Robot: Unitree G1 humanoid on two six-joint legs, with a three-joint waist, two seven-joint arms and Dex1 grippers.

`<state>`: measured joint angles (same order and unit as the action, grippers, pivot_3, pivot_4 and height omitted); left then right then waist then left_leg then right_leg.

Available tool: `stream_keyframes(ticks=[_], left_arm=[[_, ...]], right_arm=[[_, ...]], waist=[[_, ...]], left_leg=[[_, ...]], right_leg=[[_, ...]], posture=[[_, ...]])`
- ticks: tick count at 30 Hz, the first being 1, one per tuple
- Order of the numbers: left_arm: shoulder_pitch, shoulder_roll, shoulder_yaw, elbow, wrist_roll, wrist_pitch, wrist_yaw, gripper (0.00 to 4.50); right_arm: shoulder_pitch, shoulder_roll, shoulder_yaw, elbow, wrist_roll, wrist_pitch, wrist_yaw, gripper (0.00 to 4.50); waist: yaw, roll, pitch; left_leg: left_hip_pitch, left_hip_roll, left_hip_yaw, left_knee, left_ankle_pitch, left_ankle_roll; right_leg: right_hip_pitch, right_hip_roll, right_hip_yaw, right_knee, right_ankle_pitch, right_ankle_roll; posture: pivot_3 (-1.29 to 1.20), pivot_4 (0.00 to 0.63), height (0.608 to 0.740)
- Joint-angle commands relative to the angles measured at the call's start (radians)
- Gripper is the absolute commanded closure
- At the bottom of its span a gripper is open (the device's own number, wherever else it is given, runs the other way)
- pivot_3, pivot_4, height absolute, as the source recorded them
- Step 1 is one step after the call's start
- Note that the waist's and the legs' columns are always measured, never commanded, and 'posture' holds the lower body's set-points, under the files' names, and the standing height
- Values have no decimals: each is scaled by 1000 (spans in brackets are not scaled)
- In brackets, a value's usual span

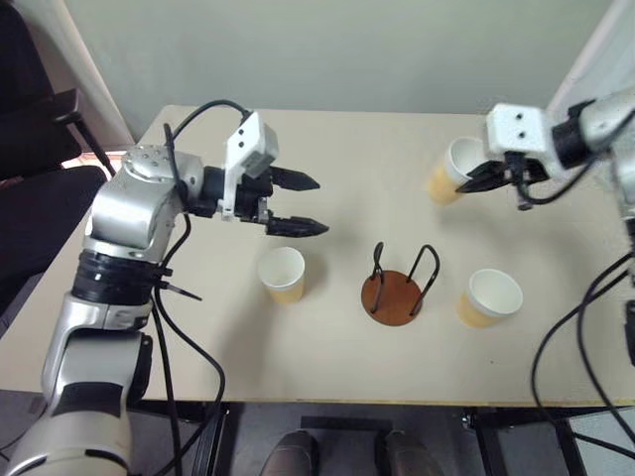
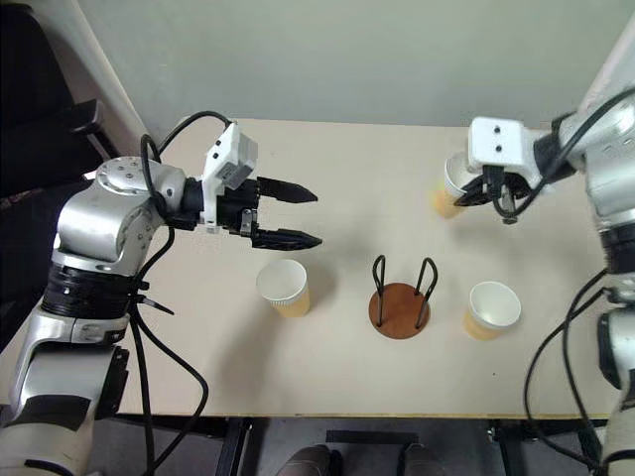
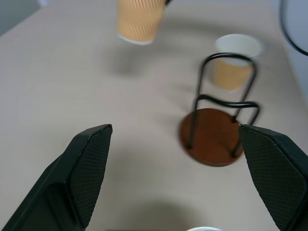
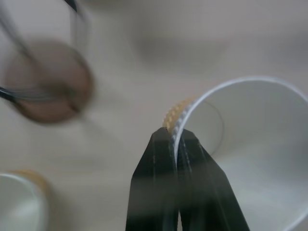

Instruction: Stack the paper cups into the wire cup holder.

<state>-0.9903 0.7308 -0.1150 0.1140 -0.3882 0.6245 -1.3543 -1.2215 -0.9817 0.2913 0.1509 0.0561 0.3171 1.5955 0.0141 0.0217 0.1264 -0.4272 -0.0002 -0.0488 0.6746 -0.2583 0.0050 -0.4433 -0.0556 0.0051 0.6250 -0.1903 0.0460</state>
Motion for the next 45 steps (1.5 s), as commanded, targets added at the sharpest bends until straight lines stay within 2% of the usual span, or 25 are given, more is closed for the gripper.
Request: stream_keyframes(ticks=[1,4,7,14,25,29,34,37,42,45], left_arm=[[-10,8,-8,-29,-12,-22,-43,0],[-33,-6,-31,1,4,-47,-64,0],[-53,-18,-42,29,14,-62,-70,0],[-60,-30,-48,47,24,-76,-76,0],[-43,-18,-42,15,28,-67,-65,0],[-36,-13,-43,1,24,-62,-61,0],[-18,-12,-46,-14,28,-65,-49,0],[2,-4,-38,-40,47,-72,-9,0],[66,104,-29,-136,124,-134,24,0],[112,225,-42,-250,158,-119,-10,0]], right_arm=[[3,-72,19,-294,182,189,19,4448],[8,-98,49,-431,258,266,19,4448],[10,-89,72,-474,273,291,19,4448],[26,-76,133,-418,192,207,19,4448],[57,-92,194,-358,121,73,19,4448],[73,-86,198,-357,104,66,19,3597],[100,-51,160,-354,72,92,-3,1820],[134,-35,104,-369,89,162,-60,901],[172,-51,-30,-376,180,333,-105,901],[179,-76,-121,-371,288,463,-85,901]], waist=[[0,0,0],[0,0,0],[-1,-1,0],[-4,-1,0],[-4,-1,0],[-4,-1,0],[-4,-1,0],[-4,-1,0],[-7,-1,0],[-8,-1,0]], left_leg=[[1,0,-1,0,0,-1],[2,0,-1,3,0,0],[3,0,-1,6,1,1],[6,0,-1,6,4,4],[6,1,-1,5,5,5],[6,1,-1,5,4,5],[6,1,-1,6,4,5],[6,1,-1,6,5,5],[6,1,0,5,5,4],[6,1,0,4,5,4]], right_leg=[[1,0,0,0,-1,0],[2,0,0,-3,-1,-1],[3,-1,0,0,-1,-1],[4,-1,1,4,0,-6],[4,-1,0,3,1,-5],[4,-1,0,3,1,-5],[4,-1,0,3,2,-5],[4,-1,0,4,2,-5],[4,-1,0,3,2,-5],[3,0,0,2,1,-5]], posture=[[0,150,740],[0,150,740],[0,150,740],[0,150,740],[0,150,740],[0,150,740],[0,150,740],[0,150,740],[0,150,740],[0,150,740]])
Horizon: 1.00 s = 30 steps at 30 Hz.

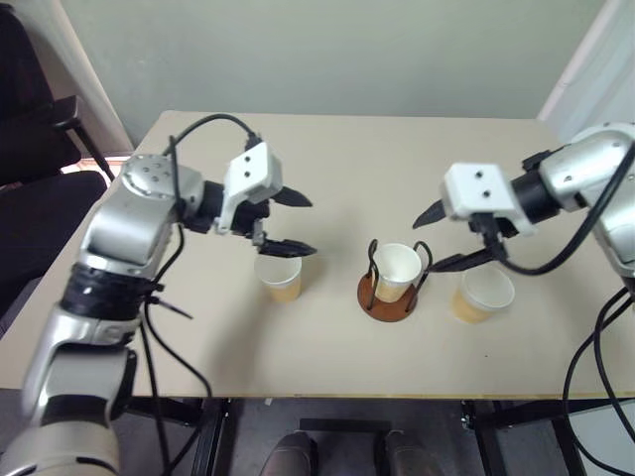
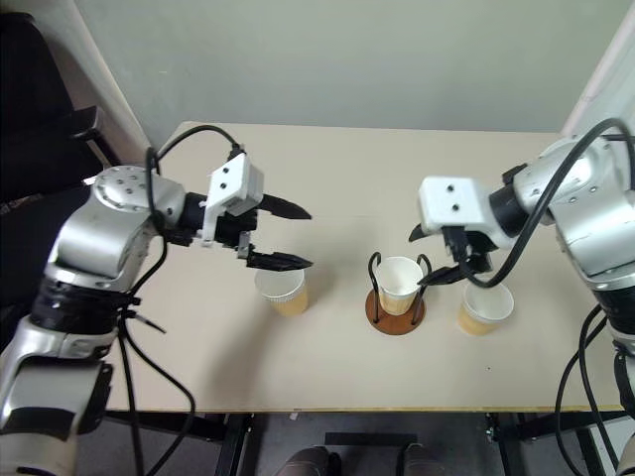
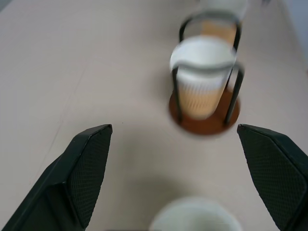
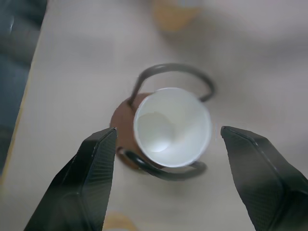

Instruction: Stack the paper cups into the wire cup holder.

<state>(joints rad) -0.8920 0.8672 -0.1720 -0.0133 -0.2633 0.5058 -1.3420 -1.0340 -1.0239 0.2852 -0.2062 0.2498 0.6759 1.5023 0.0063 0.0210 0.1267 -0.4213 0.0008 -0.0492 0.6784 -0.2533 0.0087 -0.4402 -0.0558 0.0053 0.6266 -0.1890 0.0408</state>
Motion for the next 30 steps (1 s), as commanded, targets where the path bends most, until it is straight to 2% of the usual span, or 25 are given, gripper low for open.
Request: stream_keyframes(ticks=[1,4,9,11,13,17,25,30], left_arm=[[26,128,7,-160,52,11,-27,0],[86,231,-11,-269,98,27,-35,0],[168,315,5,-431,42,175,-55,0],[217,350,-2,-448,63,182,-48,0],[247,367,-36,-398,154,132,7,0],[247,336,-71,-388,197,105,35,0],[175,249,-125,-327,256,41,33,0],[159,236,-140,-285,273,-27,8,0]], right_arm=[[-5,-41,-134,-12,121,136,11,901],[5,-60,-161,-4,166,188,17,901],[15,-84,-176,24,229,224,40,901],[15,-91,-175,32,243,223,48,901],[3,-91,-169,44,250,225,47,901],[-12,-84,-161,53,260,230,40,901],[-9,-92,-169,36,278,242,26,901],[6,-103,-179,25,291,252,11,901]], waist=[[0,0,0],[0,0,0],[0,0,0],[-2,0,0],[-3,0,0],[-3,0,0],[-3,0,0],[-3,0,0]], left_leg=[[0,0,0,-1,0,0],[0,0,0,-1,0,-1],[1,-1,-1,-1,1,-1],[2,-1,0,-1,1,-2],[3,0,-1,-2,1,-2],[5,0,-2,-4,-2,3],[6,0,-3,-4,-2,3],[6,0,-3,-5,-1,2]], right_leg=[[0,0,0,0,-1,-1],[0,0,0,0,-2,-3],[0,0,0,1,-5,-8],[0,0,1,2,-6,-9],[0,0,1,4,-6,-11],[-1,0,0,9,-6,-14],[-2,0,0,13,-6,-17],[-2,0,0,15,-8,-18]], posture=[[0,150,740],[0,150,740],[0,150,740],[0,150,740],[0,150,740],[0,150,740],[0,150,740],[0,150,740]])
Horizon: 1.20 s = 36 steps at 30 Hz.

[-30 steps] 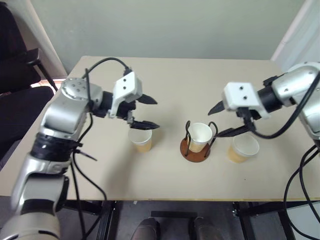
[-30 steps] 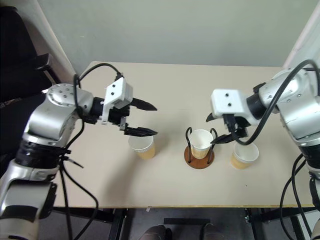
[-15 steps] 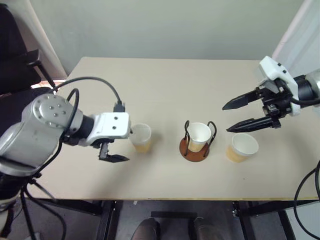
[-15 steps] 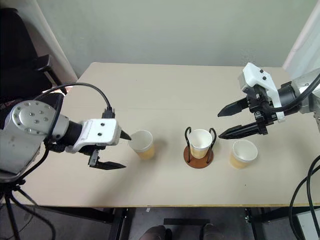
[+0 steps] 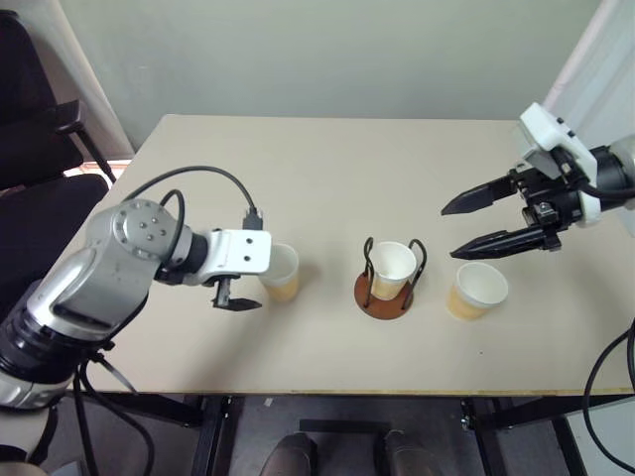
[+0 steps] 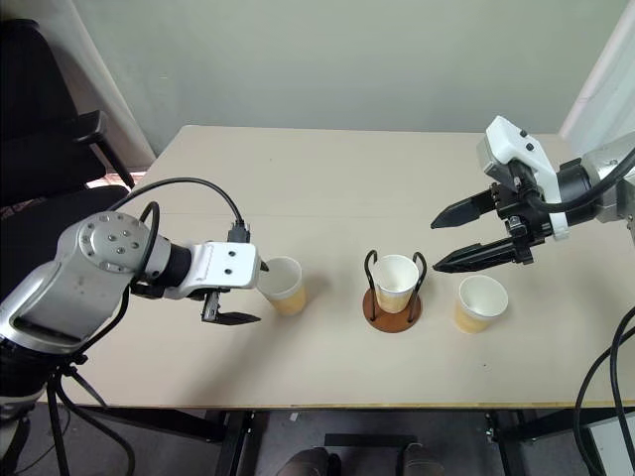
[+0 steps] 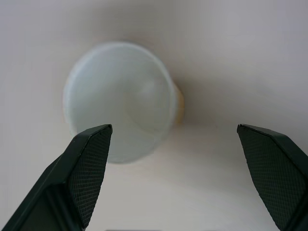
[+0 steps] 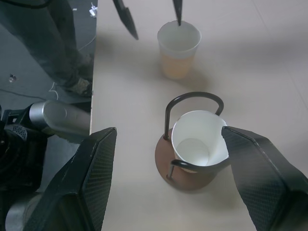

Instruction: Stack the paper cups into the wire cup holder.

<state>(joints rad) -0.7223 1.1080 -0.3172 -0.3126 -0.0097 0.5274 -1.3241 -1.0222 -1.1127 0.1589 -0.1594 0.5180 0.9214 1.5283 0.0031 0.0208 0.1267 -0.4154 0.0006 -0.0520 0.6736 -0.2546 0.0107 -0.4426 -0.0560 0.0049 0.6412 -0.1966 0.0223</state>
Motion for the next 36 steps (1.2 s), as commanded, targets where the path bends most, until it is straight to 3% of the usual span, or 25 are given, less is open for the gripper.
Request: stream_keyframes(ticks=[1,12,15,25,26,36], left_arm=[[-11,-9,1,25,26,-65,-10,0],[-34,-122,-86,183,123,-190,-13,0],[-60,-158,-95,242,150,-265,-7,630],[-140,-201,-56,338,95,-384,-92,4268],[-143,-196,-52,338,87,-388,-106,4461],[-157,-177,0,326,-2,-354,-202,4461]], right_arm=[[-5,-14,-54,-25,26,10,-19,901],[33,-17,-81,-62,61,29,-64,901],[44,-21,-86,-67,68,26,-72,868],[92,-3,-123,-56,61,-60,-122,868],[93,-3,-122,-55,62,-64,-122,868],[92,-5,-131,-35,80,-95,-105,868]], waist=[[0,0,0],[0,0,0],[1,0,0],[0,0,0],[0,0,0],[0,0,0]], left_leg=[[0,0,0,0,0,0],[0,0,0,0,0,0],[0,0,0,0,0,1],[0,0,0,0,0,1],[0,0,0,0,0,1],[-1,0,0,1,0,1]], right_leg=[[0,0,0,0,0,0],[0,0,0,1,0,0],[0,0,0,1,0,1],[0,0,0,1,5,9],[0,0,0,1,5,9],[0,0,0,0,5,10]], posture=[[0,150,740],[0,150,740],[0,150,740],[0,150,740],[0,150,740],[0,150,740]])
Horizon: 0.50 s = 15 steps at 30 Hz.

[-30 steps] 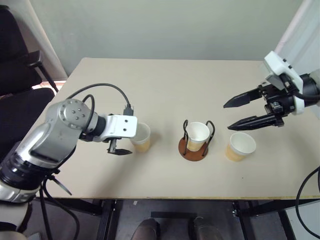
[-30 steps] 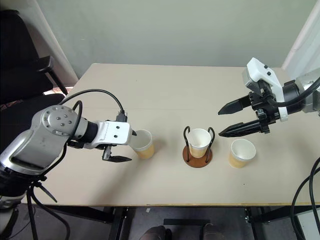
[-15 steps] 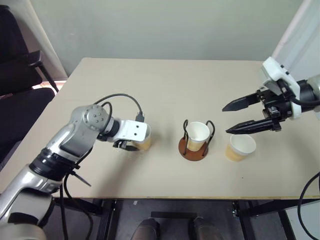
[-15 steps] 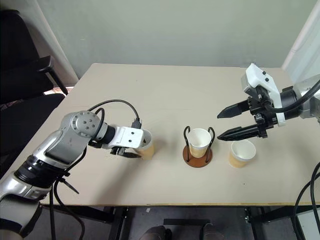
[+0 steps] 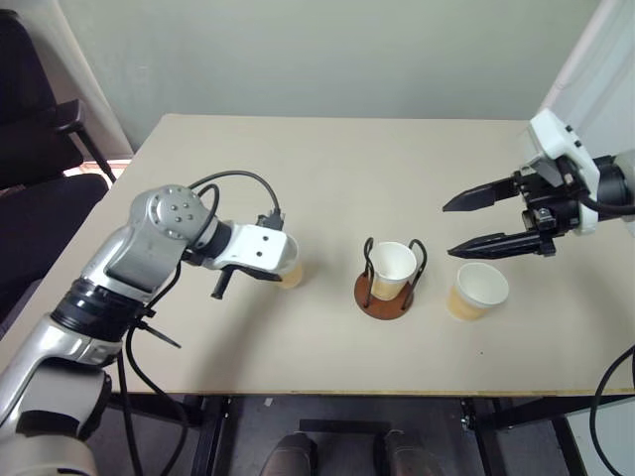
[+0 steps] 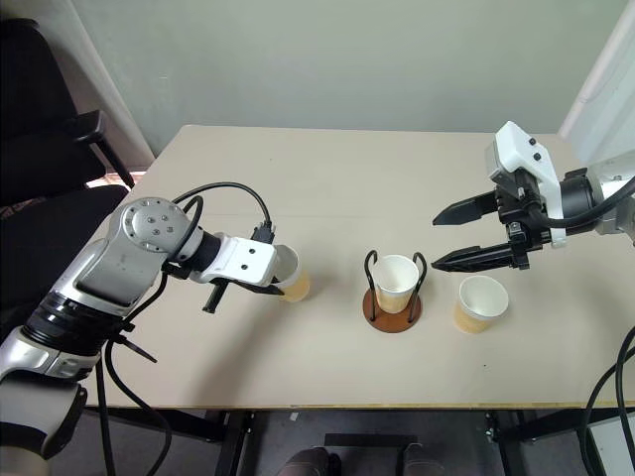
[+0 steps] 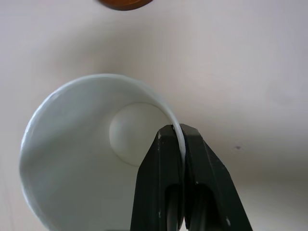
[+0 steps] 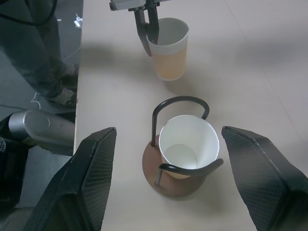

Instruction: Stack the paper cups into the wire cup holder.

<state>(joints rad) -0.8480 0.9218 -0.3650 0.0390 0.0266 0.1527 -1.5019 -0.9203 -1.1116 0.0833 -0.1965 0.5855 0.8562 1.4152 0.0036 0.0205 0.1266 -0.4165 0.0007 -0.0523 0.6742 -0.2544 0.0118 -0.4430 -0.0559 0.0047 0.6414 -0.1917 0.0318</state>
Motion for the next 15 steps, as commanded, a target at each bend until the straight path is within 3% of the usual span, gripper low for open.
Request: stream_keyframes(ticks=[1,8,15], left_arm=[[-44,5,54,-24,-53,36,-36,4461],[-231,-45,64,17,-171,125,-111,4461],[-470,-116,-48,150,-302,102,-112,4461]], right_arm=[[-10,-6,-60,7,14,-40,12,868],[8,-1,-80,28,30,-105,51,868],[22,-36,-57,21,28,-67,74,868]], waist=[[0,0,0],[2,0,0],[2,0,0]], left_leg=[[0,0,0,0,0,0],[-2,0,0,2,0,2],[-3,0,1,2,0,1]], right_leg=[[0,0,0,0,0,0],[0,0,0,-1,0,1],[0,0,0,-4,1,3]], posture=[[0,150,740],[0,150,740],[0,150,740]])
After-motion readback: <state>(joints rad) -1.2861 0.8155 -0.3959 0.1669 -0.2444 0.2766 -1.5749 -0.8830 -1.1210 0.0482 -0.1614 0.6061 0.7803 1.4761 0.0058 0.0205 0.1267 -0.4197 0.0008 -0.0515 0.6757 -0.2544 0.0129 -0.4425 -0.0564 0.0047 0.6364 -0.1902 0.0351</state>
